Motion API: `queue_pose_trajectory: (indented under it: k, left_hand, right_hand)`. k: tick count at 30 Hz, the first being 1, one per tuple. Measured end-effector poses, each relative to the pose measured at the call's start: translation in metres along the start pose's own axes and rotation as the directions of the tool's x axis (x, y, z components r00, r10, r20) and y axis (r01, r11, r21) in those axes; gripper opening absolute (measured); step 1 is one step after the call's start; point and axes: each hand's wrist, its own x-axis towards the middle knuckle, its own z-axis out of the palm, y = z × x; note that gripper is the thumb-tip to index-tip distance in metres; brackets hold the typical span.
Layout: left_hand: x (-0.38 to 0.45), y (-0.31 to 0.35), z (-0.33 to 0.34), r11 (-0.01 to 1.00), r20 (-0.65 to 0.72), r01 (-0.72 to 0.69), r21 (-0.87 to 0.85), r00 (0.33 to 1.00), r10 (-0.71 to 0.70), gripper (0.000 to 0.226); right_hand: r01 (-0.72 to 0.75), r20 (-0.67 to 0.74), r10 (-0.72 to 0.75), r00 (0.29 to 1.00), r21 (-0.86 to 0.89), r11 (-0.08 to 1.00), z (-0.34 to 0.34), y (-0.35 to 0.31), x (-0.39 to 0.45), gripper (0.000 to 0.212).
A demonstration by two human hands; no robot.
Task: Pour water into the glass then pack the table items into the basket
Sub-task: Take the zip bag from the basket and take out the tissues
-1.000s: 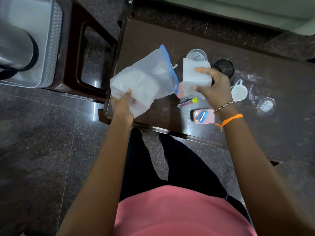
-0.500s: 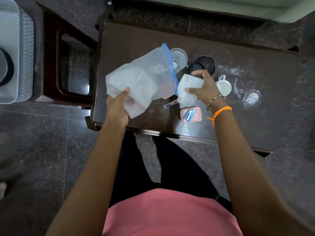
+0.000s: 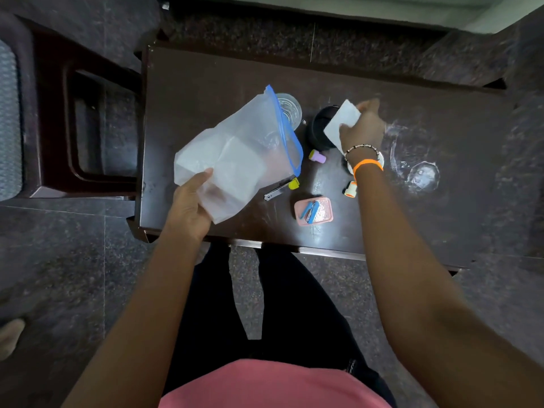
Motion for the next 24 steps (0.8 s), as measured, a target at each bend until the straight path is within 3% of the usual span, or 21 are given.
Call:
queue_pose_trajectory:
  k: [4, 10, 14, 16, 18, 20, 22, 24]
  left_hand:
    - [0.003, 0.002, 0.002, 1.000, -0.020, 0.012, 0.011, 1.000, -0.012, 0.045]
    - [0.011, -0.008, -0.003, 0.998, 0.008, 0.054, 0.032, 0.998, -0.055, 0.032]
    - [0.012, -0.015, -0.001, 0.999, -0.004, 0.047, -0.007, 0.999, -0.047, 0.025]
    - [0.011, -0.016, 0.002, 0.997, 0.013, 0.051, -0.055, 0.999, -0.050, 0.044]
    - [0.011, -0.017, 0.005, 0.992, 0.023, 0.049, -0.115, 0.999, -0.046, 0.059]
    - [0.010, -0.020, 0.008, 0.983, 0.024, 0.039, -0.182, 0.999, -0.035, 0.053]
    - [0.009, -0.024, 0.010, 0.977, 0.017, 0.019, -0.213, 1.000, -0.016, 0.049]
    - [0.009, -0.029, 0.008, 0.976, 0.040, 0.004, -0.217, 0.999, 0.005, 0.050]
  right_hand:
    - [-0.024, 0.083, 0.042, 0.996, -0.208, 0.978, 0.017, 0.000, 0.021, 0.026]
    - [-0.048, 0.231, 0.103, 0.968, -0.231, 0.972, 0.030, -0.009, 0.034, 0.039]
    - [-0.015, 0.081, 0.022, 0.996, -0.085, 0.996, 0.016, 0.000, -0.001, 0.034]
    - [-0.062, 0.058, 0.051, 0.997, 0.205, 0.977, 0.013, 0.002, -0.034, 0.031]
    - [-0.352, 0.278, 0.228, 0.933, 0.584, 0.732, 0.016, -0.004, -0.069, 0.033]
    - [-0.625, 0.593, 0.224, 0.774, 0.656, 0.424, 0.024, -0.008, -0.099, 0.044]
    - [-0.712, 0.712, 0.129, 0.690, 0.636, 0.298, 0.035, -0.012, -0.118, 0.048]
    - [-0.699, 0.701, 0.104, 0.705, 0.662, 0.270, 0.045, -0.020, -0.127, 0.035]
